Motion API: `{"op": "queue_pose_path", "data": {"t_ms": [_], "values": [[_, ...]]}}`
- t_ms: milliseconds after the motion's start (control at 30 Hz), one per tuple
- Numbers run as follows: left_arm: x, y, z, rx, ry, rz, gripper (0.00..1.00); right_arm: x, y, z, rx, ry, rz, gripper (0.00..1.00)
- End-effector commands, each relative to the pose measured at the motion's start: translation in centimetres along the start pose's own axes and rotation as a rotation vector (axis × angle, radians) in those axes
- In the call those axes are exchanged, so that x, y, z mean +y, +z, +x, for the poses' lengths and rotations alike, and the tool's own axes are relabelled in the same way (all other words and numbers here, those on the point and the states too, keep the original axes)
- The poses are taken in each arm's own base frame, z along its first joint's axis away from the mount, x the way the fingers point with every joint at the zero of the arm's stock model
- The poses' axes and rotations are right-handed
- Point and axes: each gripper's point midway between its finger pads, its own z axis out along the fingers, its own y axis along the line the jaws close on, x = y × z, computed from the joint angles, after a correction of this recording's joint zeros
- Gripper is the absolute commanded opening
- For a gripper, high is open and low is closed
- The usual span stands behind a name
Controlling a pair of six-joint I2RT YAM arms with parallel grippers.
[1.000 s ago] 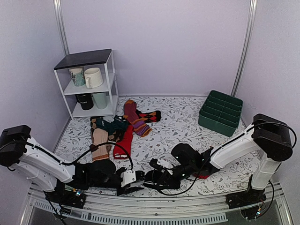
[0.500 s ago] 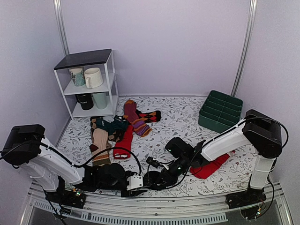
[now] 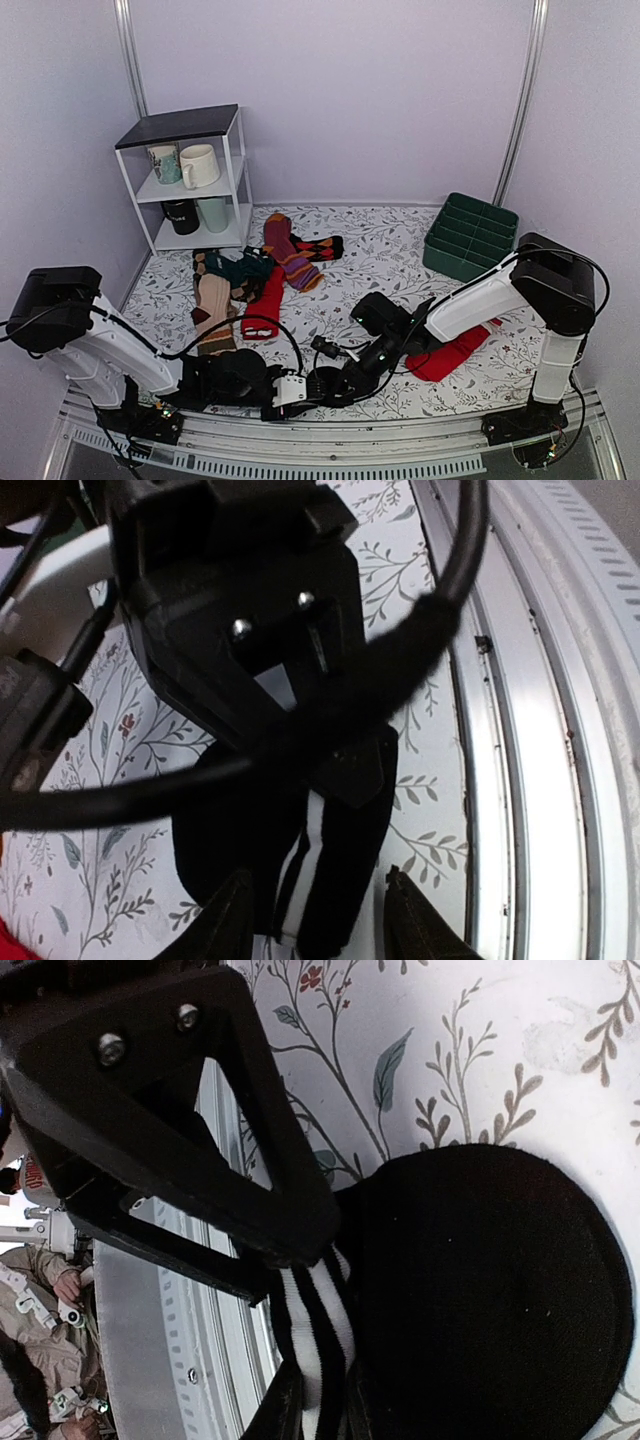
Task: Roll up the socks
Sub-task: Roll the sock at the center of the board.
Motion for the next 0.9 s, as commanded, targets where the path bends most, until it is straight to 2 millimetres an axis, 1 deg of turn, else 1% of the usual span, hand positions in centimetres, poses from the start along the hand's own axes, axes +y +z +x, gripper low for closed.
{"op": "queue_pose_path", "data": {"t_ms": [0,133,233,267,300,433,500,567,733,800,867], "values": [[-1.2,0.7,0.1,0.011,0.002,0.045,0.41,-3.7,1.1,7.8,0.225,0.211,0.116,0.15],[-1.5,0.8,0.6,0.032,-0.007,0.059,0.35,-3.7,1.1,7.7,0.222,0.210,0.116,0.14],[-1.3,0.8,0.5,0.026,-0.008,0.053,0.27,-3.8,1.2,7.6,0.221,0.211,0.116,0.15],[-1.3,0.8,0.2,0.020,-0.008,0.049,0.26,-3.8,1.2,7.7,0.221,0.211,0.116,0.15],[-1.2,0.8,0.1,0.016,-0.008,0.048,0.27,-3.8,1.2,7.7,0.222,0.213,0.116,0.14],[-1.0,0.4,-1.0,-0.032,-0.013,0.040,0.41,-3.9,1.3,7.8,0.223,0.215,0.117,0.15],[-0.9,-0.1,-1.6,-0.066,-0.007,0.033,0.46,-3.9,1.2,7.7,0.222,0.217,0.117,0.15],[-0.7,-0.2,-2.0,-0.080,-0.006,0.031,0.45,-3.9,1.3,7.8,0.222,0.218,0.117,0.14],[-1.3,0.4,-1.3,-0.057,-0.013,0.057,0.31,-4.0,1.3,7.9,0.222,0.224,0.118,0.14],[-1.6,0.6,-0.9,-0.045,-0.020,0.065,0.31,-3.9,1.3,7.9,0.222,0.225,0.117,0.15],[-1.8,0.7,-0.5,-0.035,-0.030,0.072,0.36,-3.9,1.3,7.9,0.221,0.227,0.116,0.15]]}}
